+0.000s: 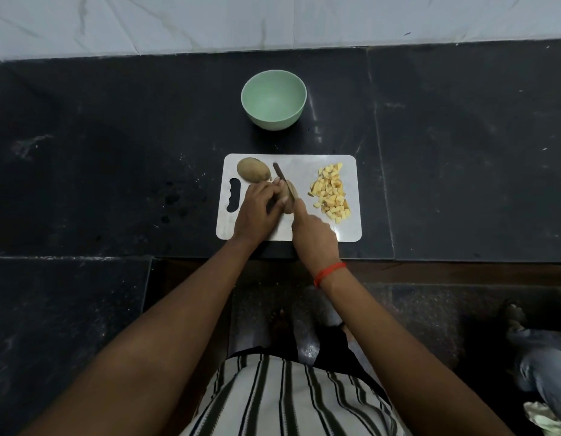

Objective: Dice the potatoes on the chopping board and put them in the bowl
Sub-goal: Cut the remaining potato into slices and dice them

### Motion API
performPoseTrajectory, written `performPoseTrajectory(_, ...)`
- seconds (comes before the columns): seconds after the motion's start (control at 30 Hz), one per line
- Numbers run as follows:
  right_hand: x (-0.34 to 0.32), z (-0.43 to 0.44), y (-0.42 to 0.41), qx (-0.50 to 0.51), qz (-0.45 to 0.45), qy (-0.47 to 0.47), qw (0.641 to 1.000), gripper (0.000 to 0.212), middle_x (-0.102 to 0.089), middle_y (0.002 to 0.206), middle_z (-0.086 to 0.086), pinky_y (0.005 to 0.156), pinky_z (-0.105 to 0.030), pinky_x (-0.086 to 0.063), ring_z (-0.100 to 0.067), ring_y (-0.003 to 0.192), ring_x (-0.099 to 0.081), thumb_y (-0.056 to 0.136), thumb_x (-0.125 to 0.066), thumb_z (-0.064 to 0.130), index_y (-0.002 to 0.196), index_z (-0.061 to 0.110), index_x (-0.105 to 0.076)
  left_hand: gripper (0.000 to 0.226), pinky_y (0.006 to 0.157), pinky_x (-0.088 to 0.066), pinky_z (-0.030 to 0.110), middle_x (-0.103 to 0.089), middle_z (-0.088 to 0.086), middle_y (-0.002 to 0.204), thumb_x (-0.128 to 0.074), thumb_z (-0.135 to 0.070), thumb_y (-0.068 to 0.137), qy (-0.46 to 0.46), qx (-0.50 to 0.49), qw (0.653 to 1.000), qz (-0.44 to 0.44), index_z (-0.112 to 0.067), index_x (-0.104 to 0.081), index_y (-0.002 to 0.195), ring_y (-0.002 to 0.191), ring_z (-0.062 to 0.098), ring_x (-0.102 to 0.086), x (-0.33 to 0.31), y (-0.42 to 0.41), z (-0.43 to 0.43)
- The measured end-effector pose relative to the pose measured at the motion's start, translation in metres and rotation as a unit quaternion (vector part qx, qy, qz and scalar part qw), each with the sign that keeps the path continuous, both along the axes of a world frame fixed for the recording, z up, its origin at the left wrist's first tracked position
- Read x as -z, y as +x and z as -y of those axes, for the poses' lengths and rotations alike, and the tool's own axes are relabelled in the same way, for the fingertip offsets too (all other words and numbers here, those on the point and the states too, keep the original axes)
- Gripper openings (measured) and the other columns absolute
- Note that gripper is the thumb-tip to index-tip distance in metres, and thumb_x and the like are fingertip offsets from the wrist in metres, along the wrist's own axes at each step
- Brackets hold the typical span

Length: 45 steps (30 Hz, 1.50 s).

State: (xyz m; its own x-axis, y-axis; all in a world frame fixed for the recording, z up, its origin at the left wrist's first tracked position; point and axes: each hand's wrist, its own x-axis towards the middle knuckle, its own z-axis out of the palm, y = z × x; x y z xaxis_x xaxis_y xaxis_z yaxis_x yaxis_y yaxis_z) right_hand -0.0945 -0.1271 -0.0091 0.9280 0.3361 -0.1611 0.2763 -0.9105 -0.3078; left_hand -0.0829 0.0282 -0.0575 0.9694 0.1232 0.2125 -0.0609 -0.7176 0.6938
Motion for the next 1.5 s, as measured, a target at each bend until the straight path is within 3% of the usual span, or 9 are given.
performPoseTrajectory(0.1,0.001,0.024,-0.035,0.012,-0.016,0.004,1.000,0.031,-0.066,0.089,-0.012,0.055,-0.038,-0.036,-0.040,0.076,-0.066,0.103,-0.035,0.012,0.134,0.016,-0.036,0.023,0.098,-0.038,0.024,-0.064,0.003,0.120,-0.063,-0.027,0.098,-0.007,-0.010,1.000,0.003,-0.007,-0.066,0.110,0.115,0.020,-0.052,0.001,0.000,0.001)
performPoseTrajectory(0.23,0.007,0.054,-0.075,0.031,-0.048,0.036,0.998,0.010,-0.062,0.085,-0.011,0.055,-0.040,-0.041,-0.040,0.073,-0.064,0.105,-0.033,0.021,0.114,0.017,-0.033,0.024,0.100,-0.037,0.024,-0.063,0.002,0.124,-0.063,-0.028,0.099,-0.010,-0.012,1.000,-0.005,-0.008,-0.065,0.113,0.119,0.021,-0.051,0.001,0.000,0.001)
performPoseTrajectory(0.4,0.002,0.068,-0.088,0.041,-0.016,0.128,0.991,0.017,-0.054,0.067,-0.003,0.055,-0.046,-0.050,-0.039,0.059,-0.059,0.108,-0.030,0.032,0.093,0.024,-0.024,0.031,0.104,-0.043,0.031,-0.063,0.003,0.125,-0.064,-0.027,0.098,-0.035,-0.020,0.999,-0.006,-0.010,-0.065,0.124,0.124,0.019,-0.053,-0.004,-0.003,0.004)
performPoseTrajectory(0.57,-0.016,0.054,-0.067,0.067,0.058,0.202,0.975,0.015,-0.055,0.065,-0.005,0.046,-0.038,-0.039,-0.038,0.058,-0.057,0.108,-0.032,0.028,0.097,0.017,-0.035,0.035,0.103,-0.050,0.041,-0.065,0.003,0.126,-0.067,-0.029,0.097,-0.067,-0.031,0.997,-0.012,-0.010,-0.065,0.127,0.121,0.019,-0.059,-0.003,-0.003,-0.001)
performPoseTrajectory(0.7,-0.021,0.017,-0.027,0.059,0.045,0.218,0.973,0.012,-0.059,0.069,-0.009,0.051,-0.040,-0.044,-0.039,0.064,-0.061,0.106,-0.036,0.023,0.109,0.011,-0.040,0.037,0.105,-0.048,0.044,-0.066,0.007,0.129,-0.062,-0.027,0.099,-0.046,-0.015,0.999,-0.015,-0.008,-0.064,0.131,0.123,0.022,-0.059,-0.001,-0.005,-0.005)
performPoseTrajectory(0.9,-0.005,-0.013,0.000,0.068,0.013,0.205,0.976,0.017,-0.063,0.077,-0.014,0.053,-0.034,-0.031,-0.038,0.066,-0.061,0.106,-0.038,0.025,0.118,0.012,-0.038,0.040,0.105,-0.048,0.046,-0.066,0.008,0.130,-0.055,-0.034,0.100,-0.056,-0.024,0.998,-0.021,-0.009,-0.066,0.130,0.125,0.023,-0.059,-0.002,-0.004,-0.001)
performPoseTrajectory(1.17,0.004,-0.005,0.002,0.061,0.003,0.179,0.982,0.008,-0.053,0.071,-0.008,0.049,-0.033,-0.028,-0.029,0.057,-0.044,0.104,-0.039,0.017,0.110,0.011,-0.040,0.035,0.108,-0.045,0.038,-0.065,0.002,0.136,-0.058,-0.029,0.100,-0.035,-0.015,0.999,-0.010,-0.011,-0.067,0.129,0.128,0.019,-0.056,0.001,-0.004,-0.003)
performPoseTrajectory(1.3,0.005,-0.008,0.001,0.063,0.007,0.173,0.983,0.010,-0.055,0.072,-0.010,0.051,-0.034,-0.032,-0.031,0.057,-0.048,0.104,-0.039,0.017,0.112,0.011,-0.040,0.033,0.107,-0.045,0.036,-0.065,0.002,0.135,-0.060,-0.026,0.100,-0.030,-0.019,0.999,-0.005,-0.011,-0.067,0.128,0.126,0.019,-0.056,0.000,-0.004,-0.002)
performPoseTrajectory(1.5,0.009,-0.003,-0.005,0.056,0.020,0.159,0.985,0.010,-0.052,0.067,-0.007,0.050,-0.034,-0.033,-0.037,0.058,-0.055,0.105,-0.040,0.019,0.111,0.011,-0.041,0.035,0.107,-0.036,0.017,-0.064,0.001,0.136,-0.059,-0.026,0.101,-0.011,-0.016,1.000,-0.008,-0.011,-0.065,0.132,0.127,0.018,-0.054,-0.001,-0.006,0.000)
